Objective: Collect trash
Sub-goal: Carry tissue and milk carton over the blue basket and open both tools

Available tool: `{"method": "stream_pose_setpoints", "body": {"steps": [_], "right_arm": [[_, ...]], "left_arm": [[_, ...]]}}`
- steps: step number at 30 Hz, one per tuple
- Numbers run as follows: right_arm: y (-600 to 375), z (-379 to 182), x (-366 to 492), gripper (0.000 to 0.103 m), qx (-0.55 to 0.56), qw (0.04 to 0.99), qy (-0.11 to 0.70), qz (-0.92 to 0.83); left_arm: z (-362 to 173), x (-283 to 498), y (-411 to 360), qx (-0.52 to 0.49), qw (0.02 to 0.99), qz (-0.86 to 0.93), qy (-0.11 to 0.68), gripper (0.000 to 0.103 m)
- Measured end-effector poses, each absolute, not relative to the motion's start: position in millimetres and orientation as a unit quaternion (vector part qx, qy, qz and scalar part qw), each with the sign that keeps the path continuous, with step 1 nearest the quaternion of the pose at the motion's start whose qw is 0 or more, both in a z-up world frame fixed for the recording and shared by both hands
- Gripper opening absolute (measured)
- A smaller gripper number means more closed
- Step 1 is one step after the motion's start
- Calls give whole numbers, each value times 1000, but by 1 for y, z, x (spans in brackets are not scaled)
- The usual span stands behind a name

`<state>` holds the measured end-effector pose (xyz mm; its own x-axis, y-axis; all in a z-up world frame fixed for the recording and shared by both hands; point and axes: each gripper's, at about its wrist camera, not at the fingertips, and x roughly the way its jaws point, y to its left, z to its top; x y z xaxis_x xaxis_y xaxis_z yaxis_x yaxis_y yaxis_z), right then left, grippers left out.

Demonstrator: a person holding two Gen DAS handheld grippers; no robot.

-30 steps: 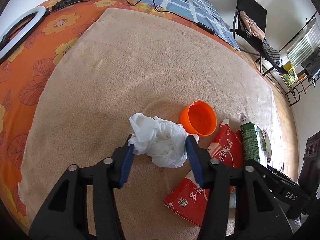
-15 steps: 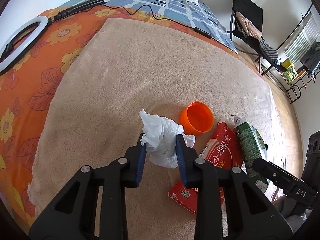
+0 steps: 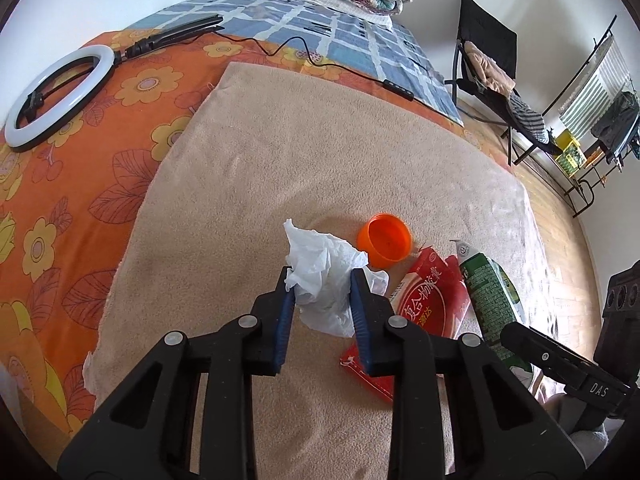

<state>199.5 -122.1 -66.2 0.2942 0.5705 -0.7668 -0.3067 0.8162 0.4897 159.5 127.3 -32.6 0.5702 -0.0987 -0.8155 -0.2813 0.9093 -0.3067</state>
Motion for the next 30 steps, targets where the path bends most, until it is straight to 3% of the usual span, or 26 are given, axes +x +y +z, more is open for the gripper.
{"method": "stream_pose_setpoints", "body": {"steps": [14, 30], "right_arm": [[-114, -20, 143, 78, 79, 811, 481, 323], [-151, -11, 33, 78, 0, 806, 473, 355]], "left_arm": [[7, 95, 109, -187, 880, 28, 436, 27], [-4, -5, 60, -157, 874, -22, 459, 27]]}}
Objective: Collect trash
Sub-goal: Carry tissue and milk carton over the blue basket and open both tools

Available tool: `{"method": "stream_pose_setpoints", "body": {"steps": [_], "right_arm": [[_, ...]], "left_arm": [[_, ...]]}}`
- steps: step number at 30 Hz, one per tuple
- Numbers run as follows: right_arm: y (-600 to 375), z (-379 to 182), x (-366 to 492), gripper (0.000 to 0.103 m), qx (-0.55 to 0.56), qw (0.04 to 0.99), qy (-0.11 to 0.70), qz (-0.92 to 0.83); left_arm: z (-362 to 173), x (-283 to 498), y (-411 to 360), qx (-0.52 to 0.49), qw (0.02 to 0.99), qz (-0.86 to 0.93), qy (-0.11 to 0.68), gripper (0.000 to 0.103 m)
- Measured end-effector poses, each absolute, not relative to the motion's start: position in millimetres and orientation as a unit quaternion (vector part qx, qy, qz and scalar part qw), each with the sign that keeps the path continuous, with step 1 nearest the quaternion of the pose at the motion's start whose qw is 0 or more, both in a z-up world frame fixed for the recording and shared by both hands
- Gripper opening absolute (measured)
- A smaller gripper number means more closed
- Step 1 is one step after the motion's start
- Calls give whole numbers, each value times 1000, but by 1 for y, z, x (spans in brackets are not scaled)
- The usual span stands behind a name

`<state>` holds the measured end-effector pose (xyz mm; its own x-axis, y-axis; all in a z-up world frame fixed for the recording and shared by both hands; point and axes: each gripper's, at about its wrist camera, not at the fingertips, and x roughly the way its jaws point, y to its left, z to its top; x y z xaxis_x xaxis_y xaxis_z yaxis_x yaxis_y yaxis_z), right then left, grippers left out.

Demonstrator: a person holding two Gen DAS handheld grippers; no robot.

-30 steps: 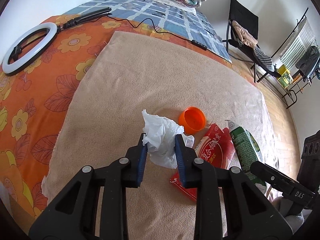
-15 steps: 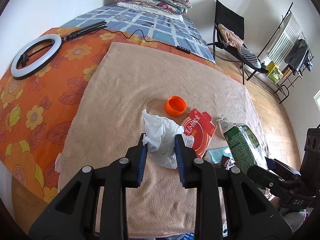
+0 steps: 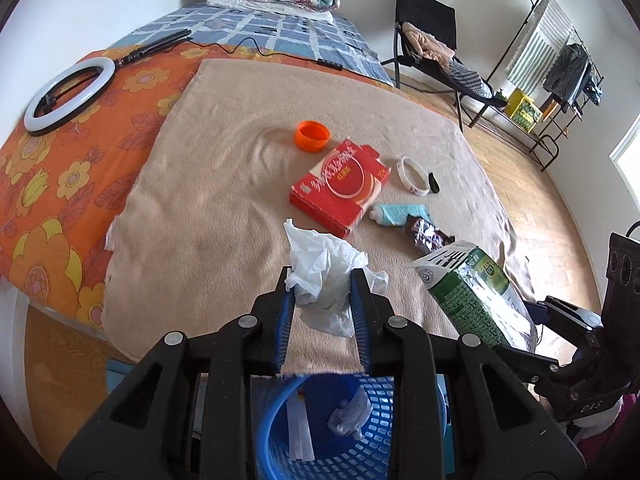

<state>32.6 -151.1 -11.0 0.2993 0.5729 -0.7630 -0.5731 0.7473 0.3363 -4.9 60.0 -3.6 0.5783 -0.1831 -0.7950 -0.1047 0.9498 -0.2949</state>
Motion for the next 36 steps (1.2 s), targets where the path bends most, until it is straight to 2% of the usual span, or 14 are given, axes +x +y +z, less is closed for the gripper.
{"method": "stream_pose_setpoints", "body": {"steps": [12, 22, 33, 36], "right_arm": [[-168, -52, -39, 78, -45, 773, 516, 366], [-167, -100, -69, 78, -86, 741, 557, 365], [-155, -135, -80, 79, -126, 721, 578, 360], [-152, -143, -80, 79, -137, 719, 581, 356]], "left_arm": [[-51, -59, 30, -131, 850, -42, 508, 27], [-99, -84, 14, -122, 821, -52, 556, 27], [-126, -91, 1, -106, 800, -65, 587, 27], [-130, -90, 1, -106, 797, -60, 591, 45]]}}
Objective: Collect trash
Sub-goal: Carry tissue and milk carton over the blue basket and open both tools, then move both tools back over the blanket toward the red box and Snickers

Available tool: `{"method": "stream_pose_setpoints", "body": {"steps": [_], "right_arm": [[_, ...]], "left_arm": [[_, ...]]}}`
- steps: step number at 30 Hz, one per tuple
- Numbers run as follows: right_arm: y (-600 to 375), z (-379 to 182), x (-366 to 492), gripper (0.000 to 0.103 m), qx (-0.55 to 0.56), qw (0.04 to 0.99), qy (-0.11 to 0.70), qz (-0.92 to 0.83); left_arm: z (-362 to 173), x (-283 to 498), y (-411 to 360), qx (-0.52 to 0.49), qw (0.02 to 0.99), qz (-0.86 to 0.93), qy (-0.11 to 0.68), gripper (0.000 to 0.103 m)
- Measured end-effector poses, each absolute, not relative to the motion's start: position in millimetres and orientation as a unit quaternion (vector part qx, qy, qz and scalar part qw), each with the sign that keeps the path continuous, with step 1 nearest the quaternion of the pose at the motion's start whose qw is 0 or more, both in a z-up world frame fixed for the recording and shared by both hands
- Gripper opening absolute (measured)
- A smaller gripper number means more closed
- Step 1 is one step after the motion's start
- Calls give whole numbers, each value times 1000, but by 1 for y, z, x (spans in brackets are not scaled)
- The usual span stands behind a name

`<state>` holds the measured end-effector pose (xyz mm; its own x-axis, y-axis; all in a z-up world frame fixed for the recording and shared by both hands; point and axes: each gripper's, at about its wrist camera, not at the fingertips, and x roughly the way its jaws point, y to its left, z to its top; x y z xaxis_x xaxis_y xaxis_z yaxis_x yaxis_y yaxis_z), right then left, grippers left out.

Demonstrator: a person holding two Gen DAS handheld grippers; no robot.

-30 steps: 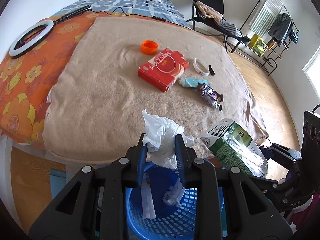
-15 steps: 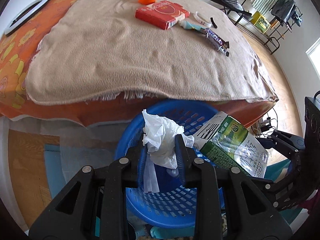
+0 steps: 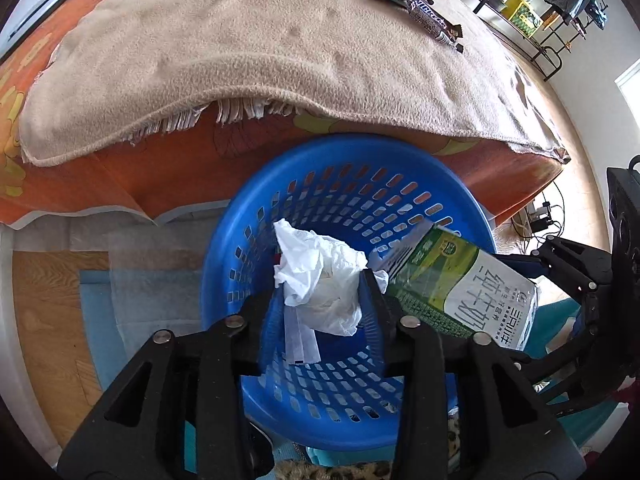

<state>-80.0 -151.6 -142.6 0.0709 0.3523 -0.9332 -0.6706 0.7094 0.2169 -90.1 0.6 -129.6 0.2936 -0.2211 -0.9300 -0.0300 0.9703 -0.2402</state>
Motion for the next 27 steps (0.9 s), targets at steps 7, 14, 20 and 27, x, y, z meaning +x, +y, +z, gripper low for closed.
{"method": "stream_pose_setpoints", "body": {"steps": [7, 14, 20, 27], "right_arm": [[-141, -156, -81, 79, -157, 714, 583, 354], [-149, -155, -77, 79, -150, 724, 577, 346], [-154, -148, -73, 79, -143, 732, 573, 341], [-159, -139, -67, 79, -133, 746, 561, 333]], "left_arm": [[-131, -88, 4, -114, 798, -56, 590, 55], [-127, -85, 6, -114, 802, -51, 584, 55], [-123, -83, 6, -113, 807, -50, 578, 55], [-112, -78, 5, -107, 817, -46, 565, 55]]}}
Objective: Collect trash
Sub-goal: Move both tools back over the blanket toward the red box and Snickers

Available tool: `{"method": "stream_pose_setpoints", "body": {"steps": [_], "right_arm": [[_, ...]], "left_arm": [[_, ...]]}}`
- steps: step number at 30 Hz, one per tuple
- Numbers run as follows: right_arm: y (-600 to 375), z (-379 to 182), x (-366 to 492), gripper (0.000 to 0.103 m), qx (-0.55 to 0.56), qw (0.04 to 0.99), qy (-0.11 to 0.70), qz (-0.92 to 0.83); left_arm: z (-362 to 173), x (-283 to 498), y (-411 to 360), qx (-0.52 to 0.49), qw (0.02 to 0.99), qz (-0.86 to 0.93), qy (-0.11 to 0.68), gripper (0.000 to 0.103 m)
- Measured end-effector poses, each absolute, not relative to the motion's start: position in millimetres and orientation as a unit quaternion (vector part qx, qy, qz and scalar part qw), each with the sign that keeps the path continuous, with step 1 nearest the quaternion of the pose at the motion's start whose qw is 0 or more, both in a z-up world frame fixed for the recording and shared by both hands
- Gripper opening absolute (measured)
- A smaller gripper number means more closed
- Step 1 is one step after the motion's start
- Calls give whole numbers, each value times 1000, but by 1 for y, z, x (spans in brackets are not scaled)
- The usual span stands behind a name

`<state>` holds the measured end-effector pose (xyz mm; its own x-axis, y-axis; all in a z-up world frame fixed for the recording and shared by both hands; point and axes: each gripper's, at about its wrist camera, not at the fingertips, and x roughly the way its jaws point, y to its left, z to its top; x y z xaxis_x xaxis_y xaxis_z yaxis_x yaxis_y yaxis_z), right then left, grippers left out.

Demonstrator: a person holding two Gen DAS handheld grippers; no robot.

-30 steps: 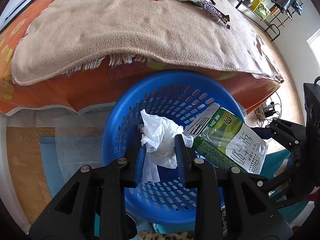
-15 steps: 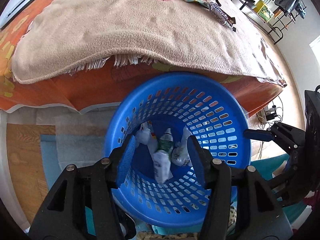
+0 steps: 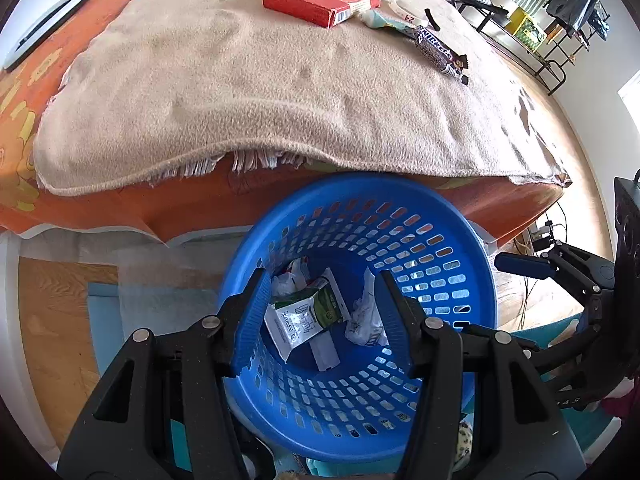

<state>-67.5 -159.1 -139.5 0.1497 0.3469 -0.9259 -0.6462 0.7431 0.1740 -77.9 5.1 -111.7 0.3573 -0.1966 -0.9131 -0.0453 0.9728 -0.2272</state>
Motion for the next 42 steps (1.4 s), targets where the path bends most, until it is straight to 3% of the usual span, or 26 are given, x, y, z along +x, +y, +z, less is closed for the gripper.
{"method": "stream_pose_setpoints", "body": {"steps": [9, 11, 16, 20, 31, 42], "right_arm": [[-165, -123, -53, 79, -110, 772, 538, 321], [-167, -118, -49, 79, -107, 778, 531, 319], [-174, -105, -35, 79, -86, 794, 515, 312], [-182, -91, -19, 79, -72, 809, 496, 307], [-184, -44, 52, 80, -88, 851, 415, 310], [-167, -58, 112, 80, -90, 835, 435, 324]], "left_arm": [[-85, -58, -2, -96, 832, -57, 543, 56], [-78, -51, -3, -95, 836, -60, 537, 67], [-57, -24, -4, -77, 846, -68, 523, 68], [-40, 5, 1, -68, 856, -67, 508, 77], [-25, 98, 23, -95, 863, -64, 493, 78], [-47, 182, 28, -115, 849, -63, 512, 78]]}}
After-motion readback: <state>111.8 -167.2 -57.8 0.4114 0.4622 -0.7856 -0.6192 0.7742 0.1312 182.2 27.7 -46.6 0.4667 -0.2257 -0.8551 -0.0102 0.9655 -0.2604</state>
